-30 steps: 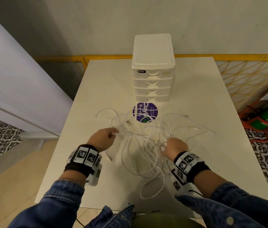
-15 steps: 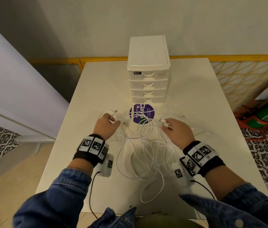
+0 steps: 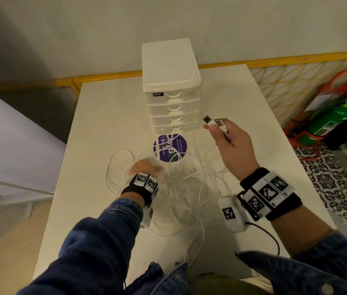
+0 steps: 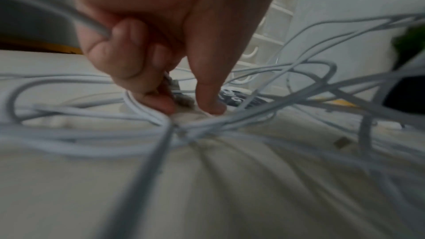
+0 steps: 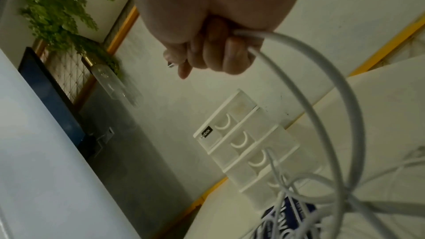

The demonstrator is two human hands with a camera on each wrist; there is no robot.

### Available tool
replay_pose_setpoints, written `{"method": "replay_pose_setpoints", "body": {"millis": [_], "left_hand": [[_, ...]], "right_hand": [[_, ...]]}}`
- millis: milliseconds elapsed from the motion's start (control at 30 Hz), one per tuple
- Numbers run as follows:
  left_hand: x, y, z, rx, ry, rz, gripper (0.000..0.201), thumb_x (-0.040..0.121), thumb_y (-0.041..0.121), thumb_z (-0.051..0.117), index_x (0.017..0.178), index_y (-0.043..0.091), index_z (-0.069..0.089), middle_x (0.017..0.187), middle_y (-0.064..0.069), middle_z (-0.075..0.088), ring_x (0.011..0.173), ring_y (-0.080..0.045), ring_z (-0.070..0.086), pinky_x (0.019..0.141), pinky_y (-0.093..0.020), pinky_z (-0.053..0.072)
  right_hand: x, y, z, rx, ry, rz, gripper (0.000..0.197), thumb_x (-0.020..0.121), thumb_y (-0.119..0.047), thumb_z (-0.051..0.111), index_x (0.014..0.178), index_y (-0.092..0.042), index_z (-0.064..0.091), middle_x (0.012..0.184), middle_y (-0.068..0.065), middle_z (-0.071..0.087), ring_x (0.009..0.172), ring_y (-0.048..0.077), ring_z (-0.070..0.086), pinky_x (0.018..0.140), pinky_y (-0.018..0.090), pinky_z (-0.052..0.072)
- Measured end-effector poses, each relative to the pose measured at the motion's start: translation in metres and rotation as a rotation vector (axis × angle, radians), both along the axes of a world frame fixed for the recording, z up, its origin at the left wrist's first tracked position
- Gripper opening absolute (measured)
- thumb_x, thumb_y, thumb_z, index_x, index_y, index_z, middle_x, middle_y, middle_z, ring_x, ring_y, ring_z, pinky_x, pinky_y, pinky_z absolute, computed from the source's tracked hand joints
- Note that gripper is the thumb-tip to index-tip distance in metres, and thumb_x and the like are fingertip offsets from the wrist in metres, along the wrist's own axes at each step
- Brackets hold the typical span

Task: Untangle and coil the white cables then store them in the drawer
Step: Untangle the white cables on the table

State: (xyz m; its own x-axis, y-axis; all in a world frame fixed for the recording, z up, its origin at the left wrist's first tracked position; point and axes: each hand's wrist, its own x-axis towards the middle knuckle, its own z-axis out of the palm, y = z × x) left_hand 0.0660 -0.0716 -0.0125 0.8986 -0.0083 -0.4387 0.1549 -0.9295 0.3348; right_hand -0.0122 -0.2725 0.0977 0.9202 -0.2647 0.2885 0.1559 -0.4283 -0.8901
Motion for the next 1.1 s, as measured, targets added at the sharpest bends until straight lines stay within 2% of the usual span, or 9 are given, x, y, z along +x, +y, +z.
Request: {"method": "replay_pose_setpoints", "body": {"millis": [100,200,267,333,433,667,767,1000,1100], "left_hand": [[0.002,0.008,-0.003,-0.017,0.022,0.074,0.037,0.089,0.035,0.054,0.116,0.009,0.061,0.118,-0.015,0.065,0.11,-0.033,0.06,0.092,-0.038,0.045],[0.005,0.012,0.005,-0.076,0.046,0.119,0.035,0.093,0.021,0.047,0.114,-0.004,0.06,0.119,-0.022,0.063,0.112,-0.037,0.057,0.089,-0.037,0.043],[0.006,0.018,0.011,-0.159,0.027,0.162,0.032,0.091,0.018,0.048,0.102,-0.007,0.065,0.105,-0.021,0.067,0.1,-0.036,0.06,0.077,-0.033,0.042],[0.006,0.027,0.02,-0.309,-0.002,0.242,0.028,0.089,0.015,0.051,0.08,-0.002,0.071,0.076,-0.01,0.071,0.077,-0.031,0.057,0.063,-0.029,0.041],[0.008,0.032,0.047,-0.445,-0.045,0.347,0.035,0.091,0.017,0.052,0.057,0.008,0.057,0.05,0.001,0.055,0.054,-0.021,0.044,0.048,-0.026,0.033],[-0.006,0.012,0.114,-0.44,0.014,0.074,0.047,0.095,0.046,0.044,0.094,0.005,0.067,0.062,-0.003,0.047,0.053,-0.017,0.041,0.051,-0.026,0.031],[-0.013,0.006,0.13,-0.62,-0.094,0.121,0.047,0.092,0.055,0.042,0.092,0.012,0.061,0.067,0.0,0.05,0.059,-0.014,0.044,0.055,-0.026,0.034],[-0.033,-0.025,0.18,-0.887,-0.517,-0.003,0.022,0.1,0.025,0.041,0.091,0.013,0.058,0.072,0.004,0.062,0.062,0.004,0.054,0.067,-0.016,0.044],[-0.048,-0.044,0.195,-1.071,-0.519,-0.002,0.019,0.1,0.018,0.04,0.095,0.011,0.057,0.065,0.0,0.053,0.058,-0.008,0.054,0.06,-0.019,0.048]], "right_hand": [[0.001,-0.006,-0.006,-0.143,0.035,-0.01,0.022,0.091,-0.038,0.051,0.092,-0.018,0.058,0.049,-0.007,0.047,0.047,0.009,0.04,0.049,0.022,0.033],[0.003,-0.013,-0.016,-0.252,0.132,0.025,0.016,0.089,-0.034,0.055,0.093,-0.019,0.053,0.054,-0.023,0.052,0.057,-0.01,0.05,0.054,0.008,0.035],[0.005,-0.02,-0.02,-0.321,0.148,0.014,0.018,0.091,-0.033,0.052,0.096,-0.017,0.053,0.06,-0.021,0.049,0.061,-0.012,0.051,0.055,0.005,0.035],[0.007,-0.028,-0.02,-0.363,0.156,0.015,0.019,0.093,-0.032,0.048,0.097,-0.014,0.052,0.058,-0.012,0.045,0.054,0.002,0.049,0.051,0.009,0.035],[0.011,-0.034,-0.019,-0.384,0.206,0.047,0.022,0.095,-0.032,0.044,0.1,-0.011,0.052,0.056,-0.004,0.044,0.051,0.012,0.043,0.049,0.017,0.031],[0.012,-0.017,-0.003,-0.302,0.227,0.16,0.017,0.092,-0.035,0.049,0.092,-0.019,0.046,0.062,-0.008,0.045,0.056,0.008,0.043,0.055,0.026,0.033],[0.009,-0.013,0.008,-0.114,0.124,0.237,0.011,0.097,-0.025,0.041,0.096,-0.015,0.048,0.06,-0.007,0.037,0.05,0.006,0.034,0.054,0.029,0.029],[0.001,-0.005,0.066,0.046,-0.173,0.204,0.012,0.094,-0.027,0.047,0.092,-0.034,0.056,0.059,-0.021,0.052,0.056,0.002,0.043,0.058,0.023,0.039],[0.001,0.0,0.076,0.085,-0.142,0.162,0.011,0.092,-0.028,0.051,0.087,-0.025,0.06,0.054,-0.025,0.053,0.051,0.0,0.044,0.055,0.02,0.035]]}}
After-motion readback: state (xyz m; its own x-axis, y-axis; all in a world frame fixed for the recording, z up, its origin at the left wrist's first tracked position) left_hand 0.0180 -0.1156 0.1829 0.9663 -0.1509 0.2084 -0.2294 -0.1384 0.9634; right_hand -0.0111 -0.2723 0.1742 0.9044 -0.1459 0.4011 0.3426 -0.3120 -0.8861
